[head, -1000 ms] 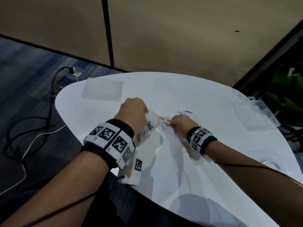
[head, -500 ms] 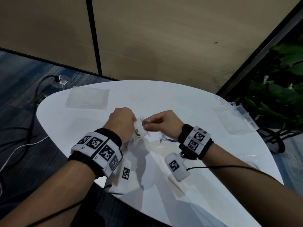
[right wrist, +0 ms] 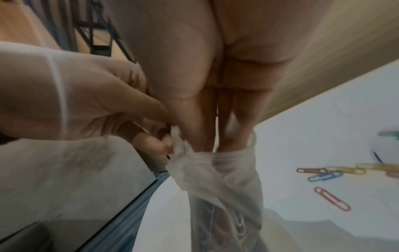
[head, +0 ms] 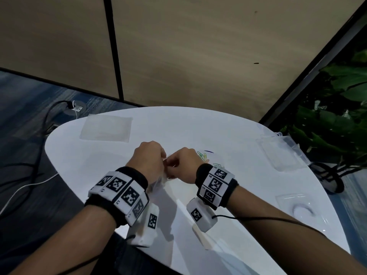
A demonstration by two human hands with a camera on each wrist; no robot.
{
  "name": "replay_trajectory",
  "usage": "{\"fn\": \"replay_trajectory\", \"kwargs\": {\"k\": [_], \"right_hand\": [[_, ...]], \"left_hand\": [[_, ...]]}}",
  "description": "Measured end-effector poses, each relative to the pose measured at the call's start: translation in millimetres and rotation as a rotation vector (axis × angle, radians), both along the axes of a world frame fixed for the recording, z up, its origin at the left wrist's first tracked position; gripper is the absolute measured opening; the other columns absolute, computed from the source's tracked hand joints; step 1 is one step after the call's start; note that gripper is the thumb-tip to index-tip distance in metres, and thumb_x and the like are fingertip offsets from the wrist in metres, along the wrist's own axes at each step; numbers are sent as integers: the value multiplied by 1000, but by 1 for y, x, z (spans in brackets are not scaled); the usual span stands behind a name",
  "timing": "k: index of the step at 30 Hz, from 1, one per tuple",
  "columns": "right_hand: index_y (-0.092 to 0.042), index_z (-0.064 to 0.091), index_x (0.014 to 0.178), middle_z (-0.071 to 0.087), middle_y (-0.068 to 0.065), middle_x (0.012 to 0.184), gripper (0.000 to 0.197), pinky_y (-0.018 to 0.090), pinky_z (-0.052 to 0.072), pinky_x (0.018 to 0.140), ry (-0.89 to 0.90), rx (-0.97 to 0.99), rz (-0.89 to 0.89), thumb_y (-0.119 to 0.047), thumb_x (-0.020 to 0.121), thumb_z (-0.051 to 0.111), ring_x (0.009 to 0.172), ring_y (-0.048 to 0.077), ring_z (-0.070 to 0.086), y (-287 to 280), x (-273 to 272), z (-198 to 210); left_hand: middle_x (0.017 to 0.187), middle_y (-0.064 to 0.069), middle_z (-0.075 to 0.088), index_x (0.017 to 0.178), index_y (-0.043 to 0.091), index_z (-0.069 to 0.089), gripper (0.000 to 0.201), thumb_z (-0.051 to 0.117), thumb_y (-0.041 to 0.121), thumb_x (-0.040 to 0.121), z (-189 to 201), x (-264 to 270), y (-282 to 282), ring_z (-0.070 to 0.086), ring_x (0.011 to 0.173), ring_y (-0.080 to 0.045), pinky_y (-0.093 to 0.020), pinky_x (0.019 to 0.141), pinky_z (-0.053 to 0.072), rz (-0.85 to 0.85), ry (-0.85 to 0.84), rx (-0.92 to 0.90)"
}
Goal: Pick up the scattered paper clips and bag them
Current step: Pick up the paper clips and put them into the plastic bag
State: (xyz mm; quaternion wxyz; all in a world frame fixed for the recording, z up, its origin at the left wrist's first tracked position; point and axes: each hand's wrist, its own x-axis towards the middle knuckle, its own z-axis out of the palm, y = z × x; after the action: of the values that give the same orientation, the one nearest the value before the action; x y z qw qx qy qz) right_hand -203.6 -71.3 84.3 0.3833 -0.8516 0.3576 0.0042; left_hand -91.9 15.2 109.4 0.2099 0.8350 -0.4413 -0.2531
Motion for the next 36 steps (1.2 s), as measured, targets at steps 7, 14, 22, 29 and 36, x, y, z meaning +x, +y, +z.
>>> {"fn": "replay_trajectory", "kwargs": {"k": [7, 14, 22, 29, 36], "right_hand": [[-10, 77, 93, 77, 10, 88, 17, 35, 60, 82, -149, 118, -97, -6, 88, 61, 81, 23, 74, -51, -1, 5], [-16, 18, 154, 12, 3, 163, 57, 44, 22, 119, 418, -390, 357, -32, 102, 36, 149, 27, 15, -56, -19, -94], [-22, 14, 150, 3, -3, 163, 63, 53, 29, 110, 626, -469, 135, -51, 95, 26, 144, 35, 16, -90, -77, -127], [-9, 55, 121, 52, 13, 125, 36, 37, 45, 92, 421, -466, 197, -19, 87, 60, 111, 34, 54, -72, -79, -129], [-12, 72, 95, 67, 7, 96, 18, 25, 47, 70, 440, -529, 63, -7, 86, 58, 86, 25, 65, -69, -72, -118]], "left_hand": [[115, -12, 70, 114, 14, 74, 32, 53, 2, 92, 0, 20, 10, 69, 100, -32, -37, 92, 57, 46, 10, -17], [116, -13, 69, 115, 13, 73, 32, 55, 3, 92, 1, 26, 12, 67, 104, -31, -38, 94, 56, 35, -7, -13], [122, -11, 67, 117, 12, 72, 33, 56, 1, 91, 1, 17, 5, 63, 112, -29, -33, 95, 53, 12, -39, -7], [124, -10, 66, 118, 13, 71, 36, 57, -1, 88, 3, 7, -1, 63, 113, -28, -31, 94, 51, -2, -29, 20], [127, -9, 64, 119, 14, 70, 34, 56, 2, 91, 3, 2, -3, 63, 114, -28, -31, 95, 52, -25, -34, 46]]}}
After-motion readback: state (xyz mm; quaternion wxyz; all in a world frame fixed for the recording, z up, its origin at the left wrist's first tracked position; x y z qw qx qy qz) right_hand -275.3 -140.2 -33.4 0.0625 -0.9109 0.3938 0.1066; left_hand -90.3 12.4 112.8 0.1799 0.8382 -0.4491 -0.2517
